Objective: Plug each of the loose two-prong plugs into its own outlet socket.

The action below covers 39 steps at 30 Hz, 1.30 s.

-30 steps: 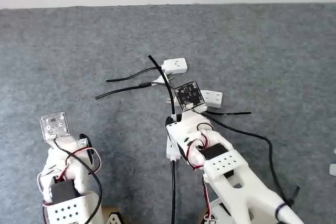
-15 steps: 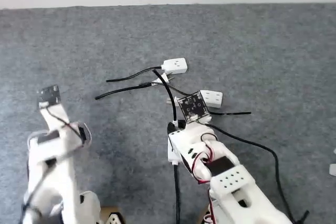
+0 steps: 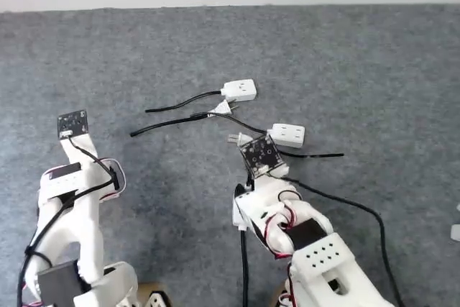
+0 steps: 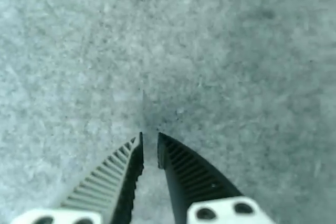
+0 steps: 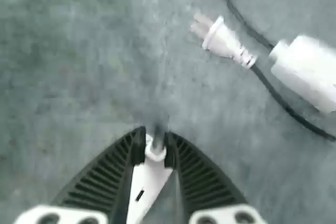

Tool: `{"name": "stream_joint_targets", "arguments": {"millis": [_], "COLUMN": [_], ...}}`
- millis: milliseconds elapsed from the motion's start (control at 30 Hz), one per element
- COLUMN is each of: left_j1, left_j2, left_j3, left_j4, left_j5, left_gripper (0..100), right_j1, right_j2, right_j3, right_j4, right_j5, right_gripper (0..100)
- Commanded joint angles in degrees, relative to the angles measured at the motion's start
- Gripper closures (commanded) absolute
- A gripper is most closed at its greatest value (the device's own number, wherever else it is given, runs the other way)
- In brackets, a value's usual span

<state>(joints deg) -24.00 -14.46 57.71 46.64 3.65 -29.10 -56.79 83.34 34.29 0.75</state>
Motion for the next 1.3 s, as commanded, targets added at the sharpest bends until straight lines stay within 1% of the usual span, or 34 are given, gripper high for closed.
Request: {"name": "stream_joint_targets", "arguments": {"millis": [0,100,333,433,500,667,767,867,1000,1067,1267], "left_j1": [0.26,0.26,0.44,0.53,0.53,0.62,1.76,2.64,2.64,2.64,2.55], "left_j2": [-1.85,-1.85,-1.85,-1.85,-1.93,-1.93,-1.93,-2.29,-2.37,-2.37,-2.37], "left_j3": [-0.92,-0.92,-0.92,-0.92,-0.92,-0.92,-0.84,-0.13,-0.04,-0.04,-0.04], "left_j4": [0.18,0.18,0.18,0.18,0.26,0.44,0.53,0.26,0.26,0.26,0.26], "left_j5": [-0.53,-0.53,-0.53,-0.53,-0.53,-0.53,-0.53,-0.53,-0.53,-0.53,-0.53], "left_gripper": [96,96,96,96,96,88,84,83,83,83,83], "right_j1": [0.04,0.04,-0.04,-1.45,-2.33,-2.42,-2.42,-2.42,-2.42,-2.42,-2.51], "right_j2": [0.57,1.01,1.01,0.48,0.48,0.48,1.01,0.66,0.57,0.57,1.01], "right_j3": [-0.70,-0.70,-0.79,-0.79,-1.58,-5.80,-8.26,-9.85,-11.69,-12.22,-11.43], "right_j4": [5.76,7.08,6.81,6.55,6.46,6.46,6.90,7.08,7.16,7.25,7.60], "right_j5": [1.23,3.16,3.78,3.87,5.45,5.89,0.18,-5.01,-9.23,-9.93,-9.76], "right_gripper": [99.1,99.1,99.1,98.6,97.8,91.1,89.7,89.7,89.6,88.6,73.6]}}
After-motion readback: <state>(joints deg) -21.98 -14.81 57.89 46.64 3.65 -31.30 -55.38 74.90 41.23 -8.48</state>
